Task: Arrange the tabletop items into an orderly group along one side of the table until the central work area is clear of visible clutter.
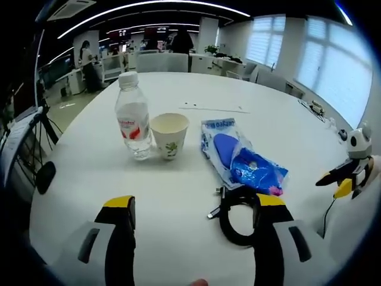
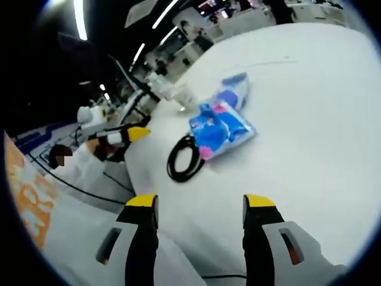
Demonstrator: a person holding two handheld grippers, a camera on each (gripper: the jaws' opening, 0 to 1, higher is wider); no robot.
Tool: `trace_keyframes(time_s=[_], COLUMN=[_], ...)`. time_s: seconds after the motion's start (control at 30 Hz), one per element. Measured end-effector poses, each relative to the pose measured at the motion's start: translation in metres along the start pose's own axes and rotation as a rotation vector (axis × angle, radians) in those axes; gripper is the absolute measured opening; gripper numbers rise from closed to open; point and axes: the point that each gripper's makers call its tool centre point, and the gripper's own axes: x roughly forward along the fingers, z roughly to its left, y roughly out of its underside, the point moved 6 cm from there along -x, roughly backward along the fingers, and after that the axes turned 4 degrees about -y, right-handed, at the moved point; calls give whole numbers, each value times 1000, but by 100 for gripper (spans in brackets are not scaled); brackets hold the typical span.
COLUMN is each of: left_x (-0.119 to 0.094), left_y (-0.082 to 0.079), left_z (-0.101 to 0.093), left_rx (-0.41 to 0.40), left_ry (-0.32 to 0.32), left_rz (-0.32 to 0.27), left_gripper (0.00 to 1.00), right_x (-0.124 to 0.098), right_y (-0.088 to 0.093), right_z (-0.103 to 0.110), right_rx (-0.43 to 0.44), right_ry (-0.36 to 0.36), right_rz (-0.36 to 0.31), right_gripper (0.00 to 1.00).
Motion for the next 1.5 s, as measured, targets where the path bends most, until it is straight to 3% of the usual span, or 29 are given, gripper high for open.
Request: trace_keyframes(time_s=[0.3,0.43,0.63,0.87,1.03,1.33,1.5], left_x=[10,22,42,61,79,101,108], left_y=[-1,-5,-15,-23,-26,-22,-15], left_z=[-16,-31,-50,-54,-58,-63,-67], left_rx=[49,65,152,232,281,264,260], left_ry=[43,91,148,176,209,218,249], left_rz=[26,30,28,43,67,113,147], left_gripper=[76,66,60,51,49,42,31], right_x=[13,22,37,54,62,70,77], right_y=[-6,-8,-13,-20,-25,-34,-28], right_z=[-4,-2,-3,0,-7,-23,-27], right_rx=[25,100,112,150,231,305,340], right_ry=[6,-19,-7,-2,11,37,52], right_rz=[50,77,79,36,-6,-40,-48], right_gripper=[55,55,54,51,50,43,38])
